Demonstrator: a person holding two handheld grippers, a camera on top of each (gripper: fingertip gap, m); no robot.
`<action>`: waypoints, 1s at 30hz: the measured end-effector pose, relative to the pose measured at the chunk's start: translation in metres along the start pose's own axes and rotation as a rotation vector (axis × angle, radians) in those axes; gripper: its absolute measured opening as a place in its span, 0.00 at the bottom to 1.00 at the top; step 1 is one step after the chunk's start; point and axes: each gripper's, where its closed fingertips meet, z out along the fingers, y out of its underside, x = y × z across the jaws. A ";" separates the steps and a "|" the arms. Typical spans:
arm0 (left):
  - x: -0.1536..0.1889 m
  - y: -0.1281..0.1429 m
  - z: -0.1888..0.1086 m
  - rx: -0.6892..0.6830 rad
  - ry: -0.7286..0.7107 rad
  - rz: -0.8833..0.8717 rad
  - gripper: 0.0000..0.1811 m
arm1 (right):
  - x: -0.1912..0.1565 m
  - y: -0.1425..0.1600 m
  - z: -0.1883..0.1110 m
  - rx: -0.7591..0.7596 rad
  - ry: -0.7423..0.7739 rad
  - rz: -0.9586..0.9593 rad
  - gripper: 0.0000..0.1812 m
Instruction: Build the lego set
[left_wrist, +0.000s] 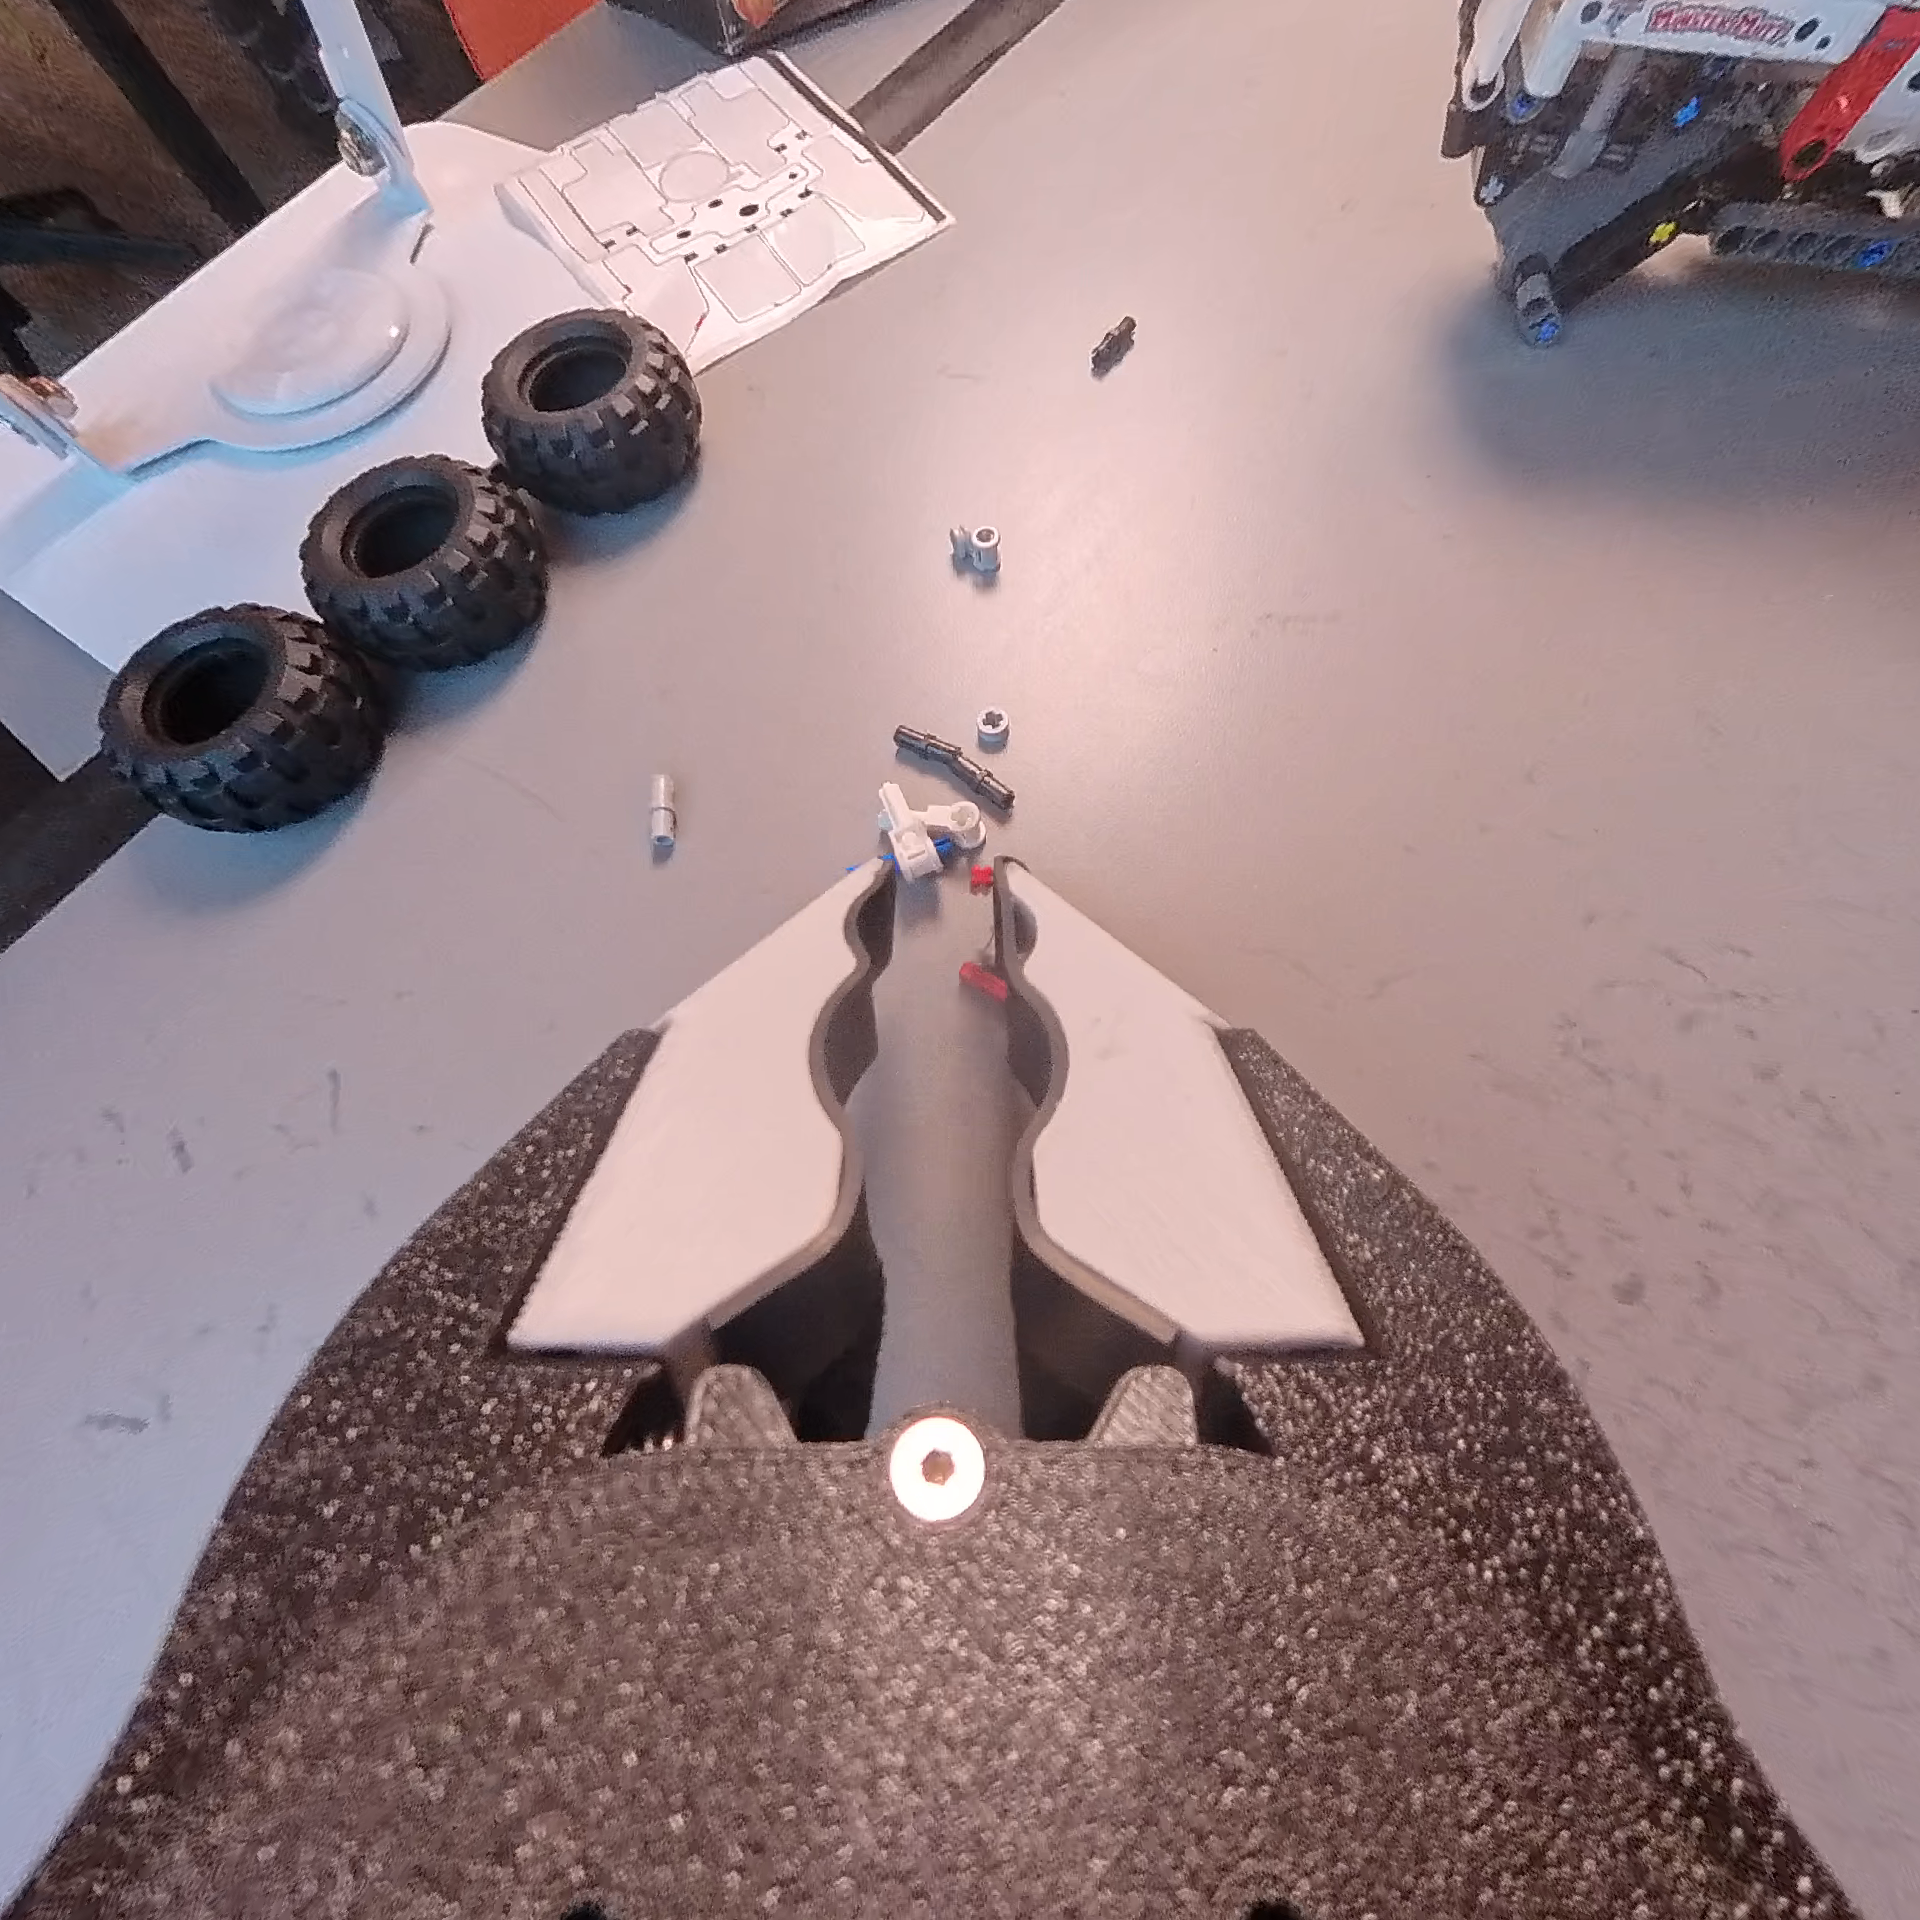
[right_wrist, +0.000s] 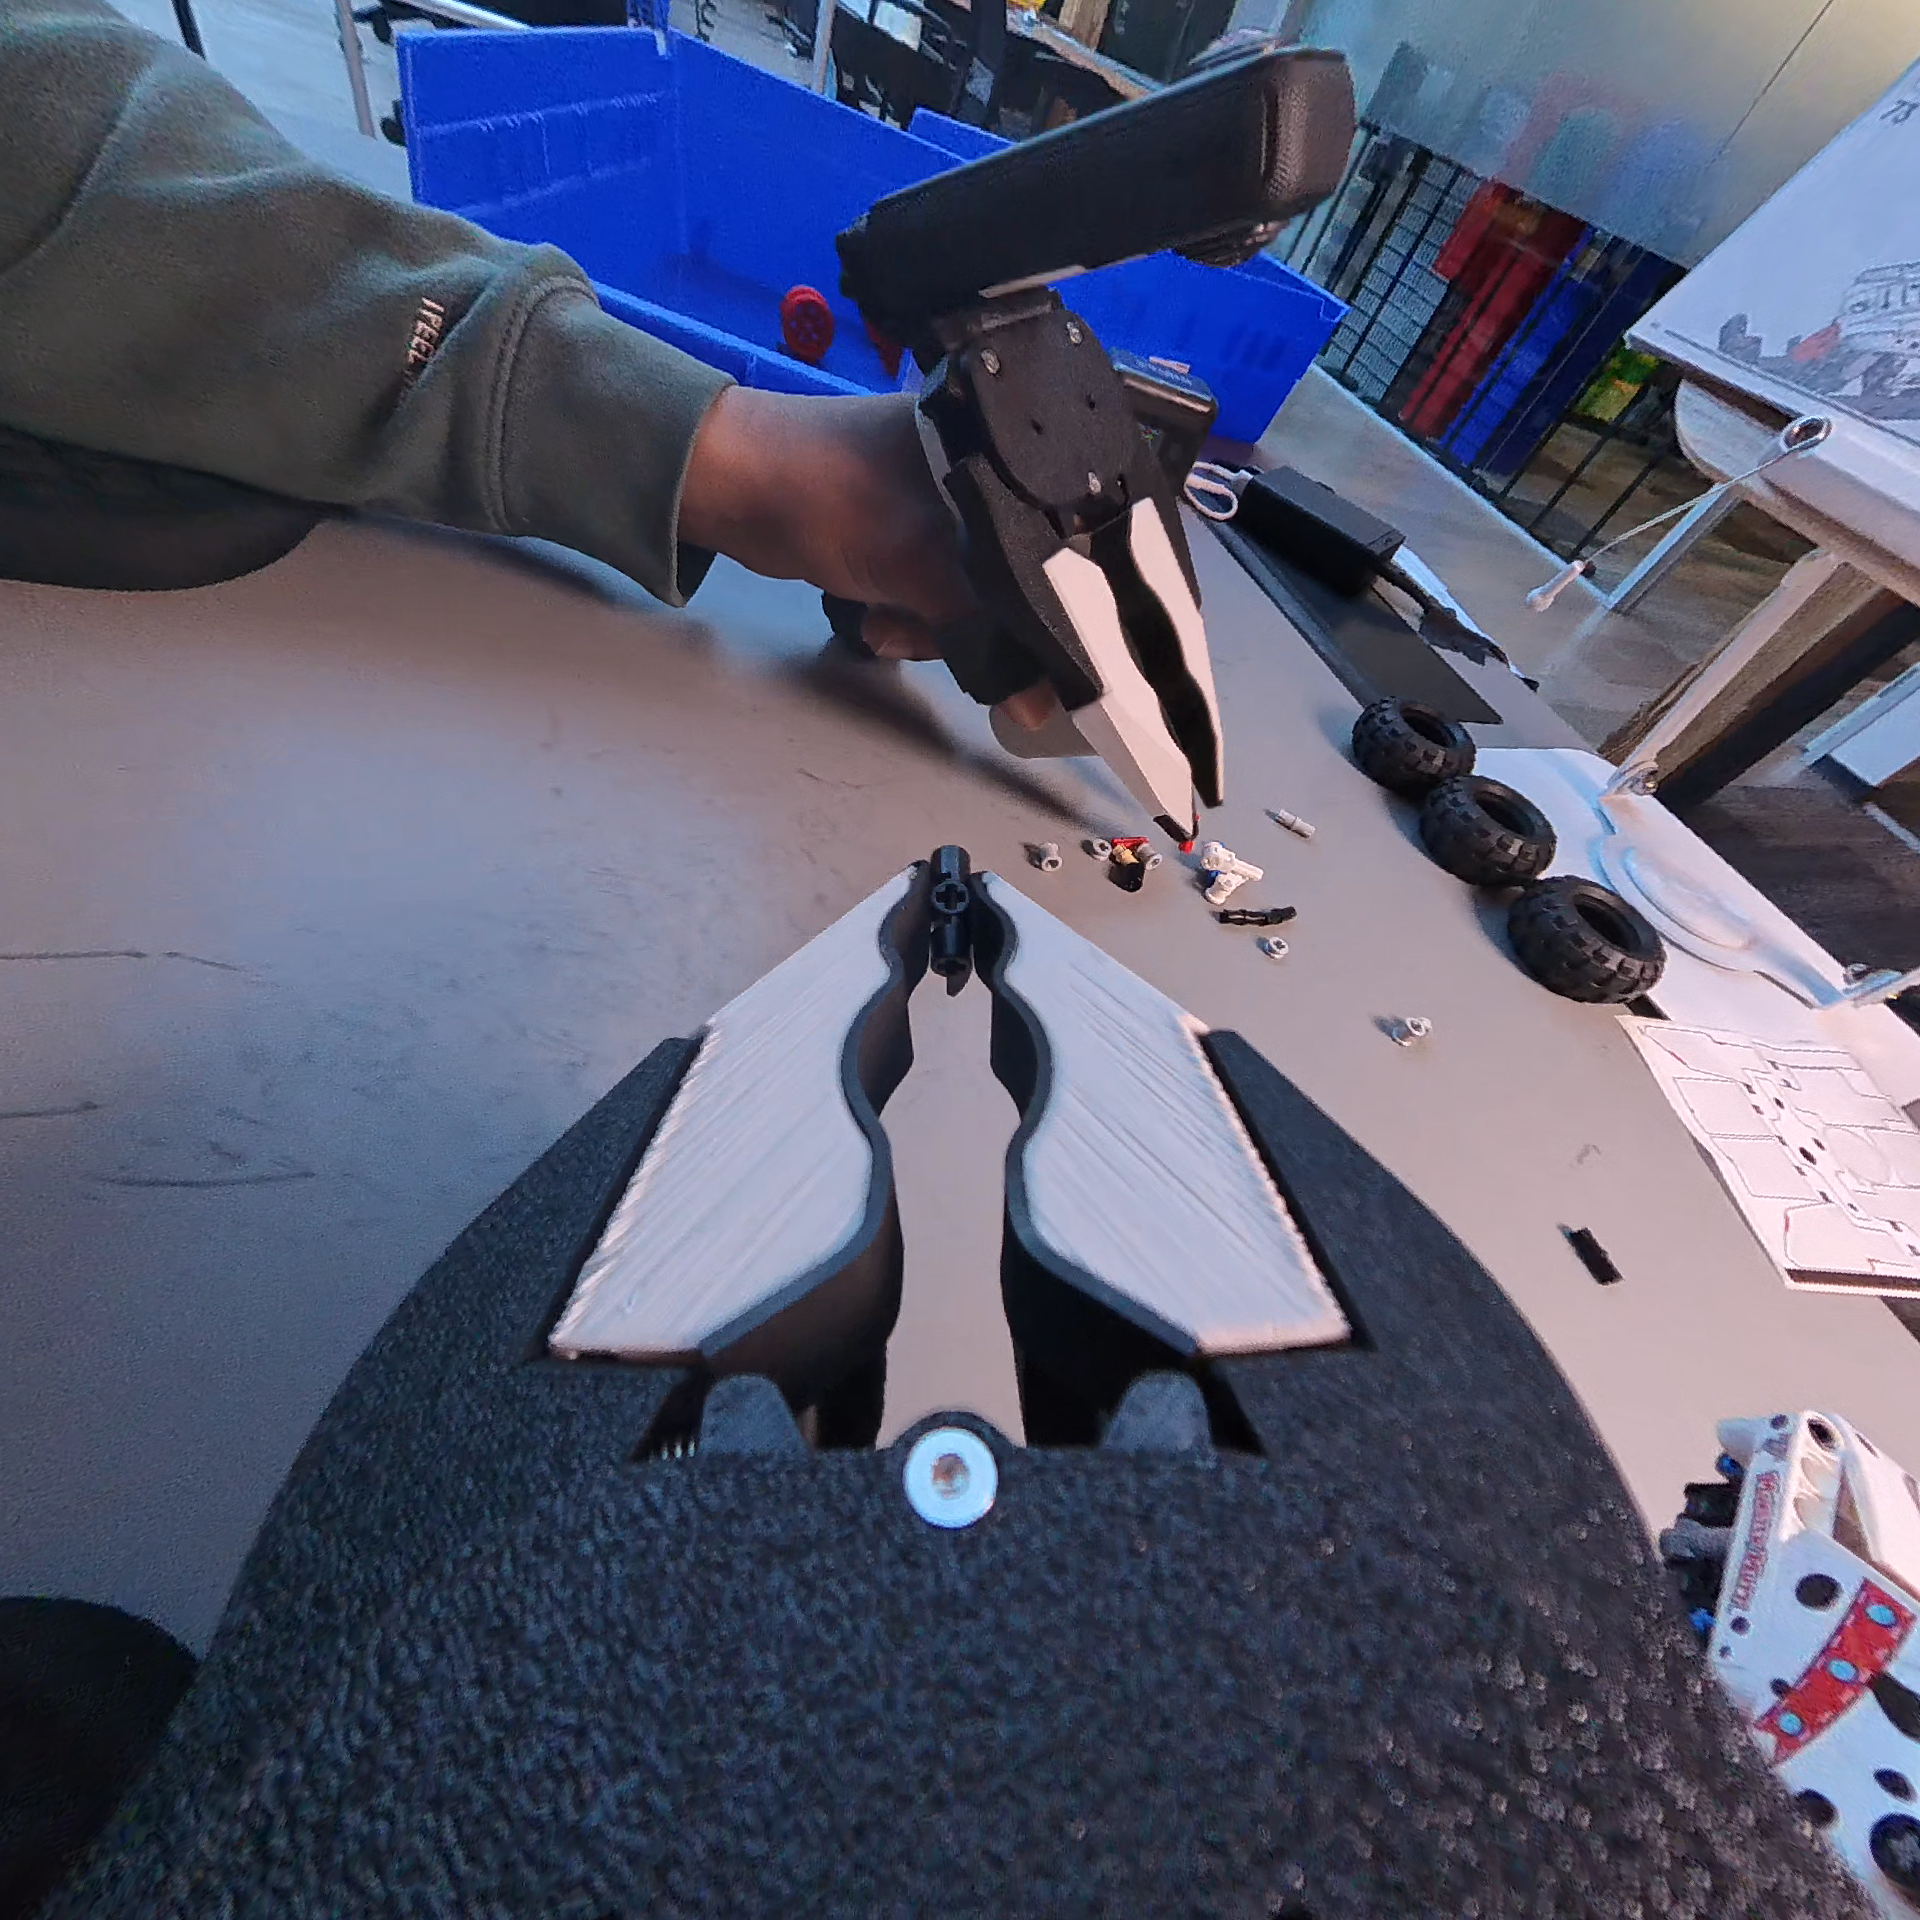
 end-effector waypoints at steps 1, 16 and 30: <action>0.001 -0.002 -0.001 0.015 0.003 0.000 0.11 | 0.001 0.001 0.000 -0.002 0.004 0.001 0.03; 0.005 -0.012 -0.018 0.072 0.039 -0.048 0.20 | 0.009 0.000 0.000 0.019 0.052 0.026 0.03; 0.148 -0.070 -0.093 0.276 0.992 -0.585 0.17 | 0.000 -0.039 -0.010 0.189 0.166 -0.218 0.03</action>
